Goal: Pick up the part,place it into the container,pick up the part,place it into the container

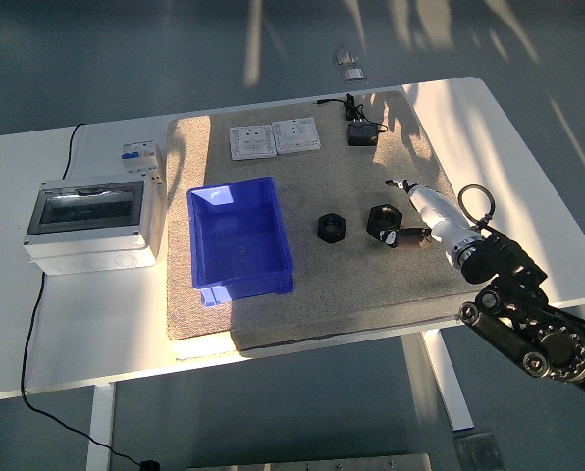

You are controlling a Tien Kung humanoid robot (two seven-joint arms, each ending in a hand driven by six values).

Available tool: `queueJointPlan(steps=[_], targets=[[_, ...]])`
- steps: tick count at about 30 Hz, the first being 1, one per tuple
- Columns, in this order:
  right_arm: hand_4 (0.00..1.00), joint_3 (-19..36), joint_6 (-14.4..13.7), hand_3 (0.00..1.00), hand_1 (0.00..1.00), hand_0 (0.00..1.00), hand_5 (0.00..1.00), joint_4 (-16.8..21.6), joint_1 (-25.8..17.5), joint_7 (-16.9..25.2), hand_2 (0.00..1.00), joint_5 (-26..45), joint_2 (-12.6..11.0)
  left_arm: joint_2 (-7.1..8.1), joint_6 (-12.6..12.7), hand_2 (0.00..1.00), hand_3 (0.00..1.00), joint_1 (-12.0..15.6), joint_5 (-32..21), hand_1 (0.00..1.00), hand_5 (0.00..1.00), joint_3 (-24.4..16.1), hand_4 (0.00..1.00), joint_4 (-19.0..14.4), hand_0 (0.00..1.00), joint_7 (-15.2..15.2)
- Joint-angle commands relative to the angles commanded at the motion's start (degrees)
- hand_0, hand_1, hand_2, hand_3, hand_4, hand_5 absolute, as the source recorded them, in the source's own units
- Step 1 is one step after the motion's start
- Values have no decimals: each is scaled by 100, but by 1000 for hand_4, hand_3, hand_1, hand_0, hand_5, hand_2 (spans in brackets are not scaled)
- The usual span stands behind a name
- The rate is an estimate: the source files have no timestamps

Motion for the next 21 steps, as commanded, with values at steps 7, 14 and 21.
queueJointPlan(steps=[7, 14, 21], targets=[[807, -166, 23, 924, 989, 998, 278, -96, 93, 17, 945, 74, 35, 1, -19, 659, 742, -1, 26, 657, 823, -19, 761, 0, 674, -3], [819, -345, 71, 927, 957, 998, 297, -272, 182, -22, 934, 63, 87, 5, -21, 660, 742, -5, 29, 657, 821, -21, 760, 0, 674, -6], [821, -533, -91, 922, 822, 998, 294, -534, 270, -37, 890, -268, 173, 0, -23, 660, 743, -16, 47, 658, 821, -33, 760, 0, 675, -8]])
